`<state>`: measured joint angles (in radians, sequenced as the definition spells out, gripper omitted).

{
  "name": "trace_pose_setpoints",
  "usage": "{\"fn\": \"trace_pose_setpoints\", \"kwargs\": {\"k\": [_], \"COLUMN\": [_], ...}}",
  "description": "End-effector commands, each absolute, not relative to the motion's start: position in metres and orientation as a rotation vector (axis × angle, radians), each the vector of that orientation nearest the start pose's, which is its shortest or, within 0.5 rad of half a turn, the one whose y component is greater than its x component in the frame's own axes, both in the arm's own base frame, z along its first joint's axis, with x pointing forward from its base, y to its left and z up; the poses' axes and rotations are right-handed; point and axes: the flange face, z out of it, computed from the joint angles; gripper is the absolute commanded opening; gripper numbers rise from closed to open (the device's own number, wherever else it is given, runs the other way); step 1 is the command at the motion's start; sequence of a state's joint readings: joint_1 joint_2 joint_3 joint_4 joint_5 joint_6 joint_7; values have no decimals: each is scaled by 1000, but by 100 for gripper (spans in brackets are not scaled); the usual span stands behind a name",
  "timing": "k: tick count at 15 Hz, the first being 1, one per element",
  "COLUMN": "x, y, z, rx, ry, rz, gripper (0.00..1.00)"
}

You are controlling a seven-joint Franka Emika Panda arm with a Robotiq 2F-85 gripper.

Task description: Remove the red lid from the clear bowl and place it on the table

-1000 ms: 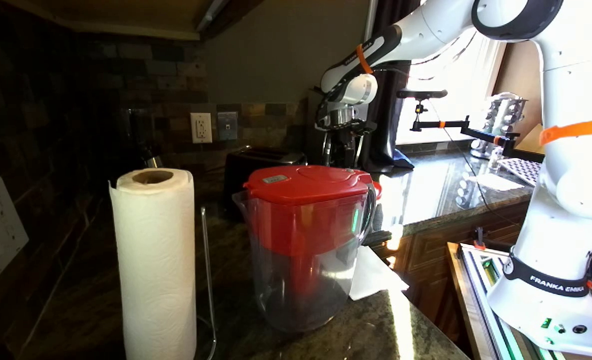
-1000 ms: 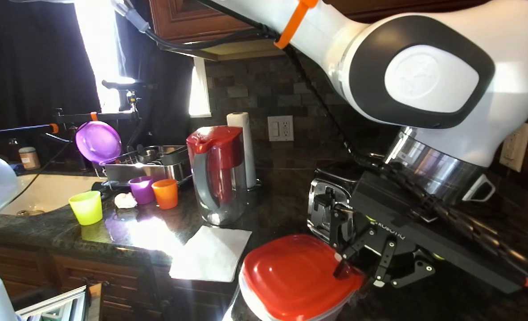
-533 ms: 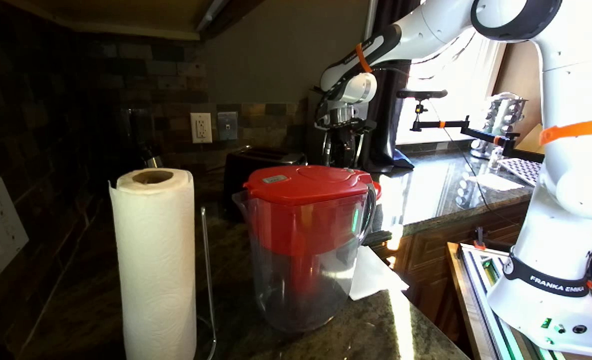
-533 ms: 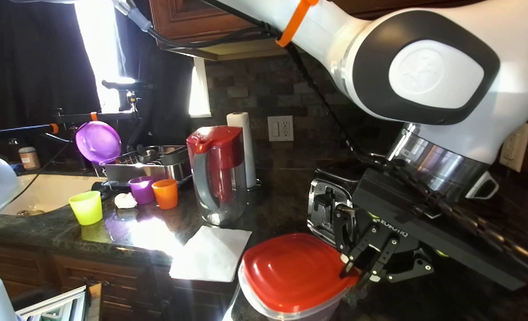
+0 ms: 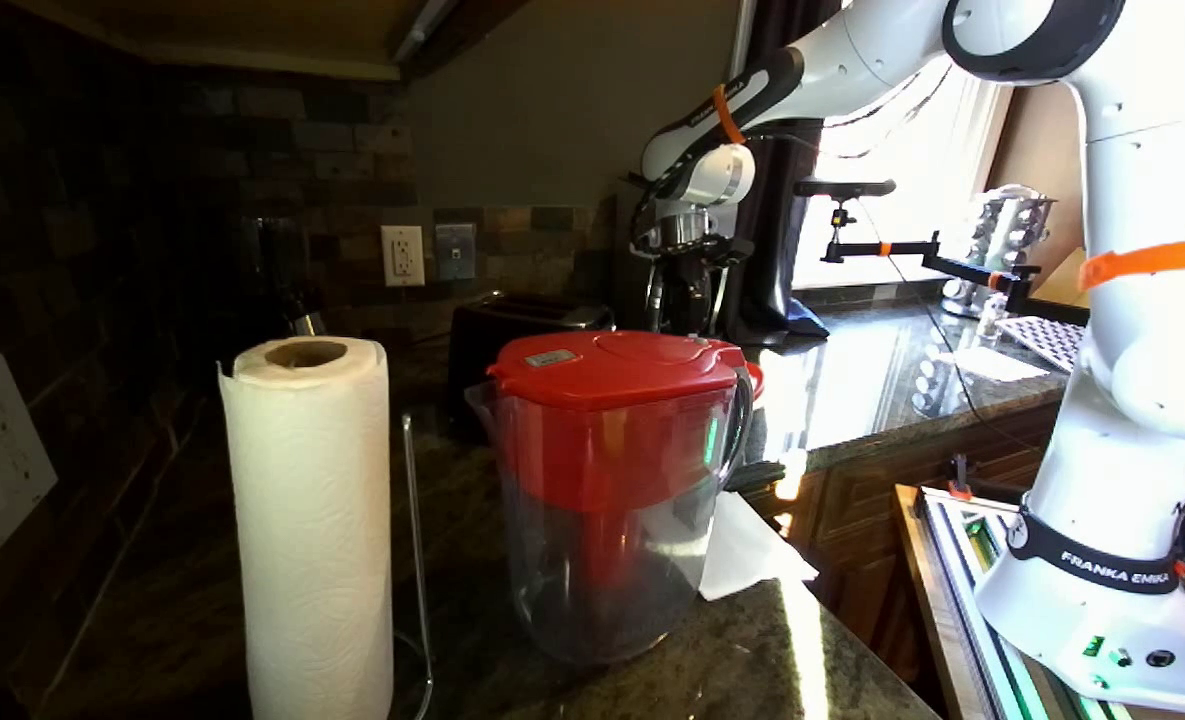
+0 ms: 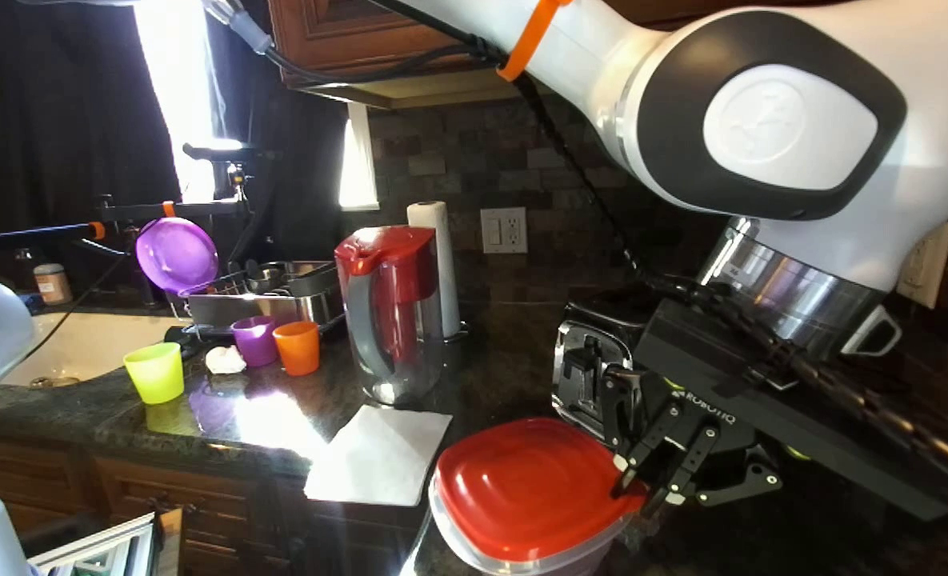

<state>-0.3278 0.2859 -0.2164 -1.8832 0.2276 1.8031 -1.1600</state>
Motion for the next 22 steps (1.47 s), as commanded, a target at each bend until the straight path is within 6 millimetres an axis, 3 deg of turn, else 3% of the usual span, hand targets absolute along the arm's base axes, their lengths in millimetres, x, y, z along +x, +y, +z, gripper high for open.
{"fn": "trace_pose_setpoints", "kwargs": {"k": [1,14,22], "x": [505,501,482], "y": [-278,-272,-254], "z": [340,363,401], "rx": [-2608,-2511,-2478], "ry": [-711,-731,-777], "rz": [174,175,174], "gripper": [6,6,6]}}
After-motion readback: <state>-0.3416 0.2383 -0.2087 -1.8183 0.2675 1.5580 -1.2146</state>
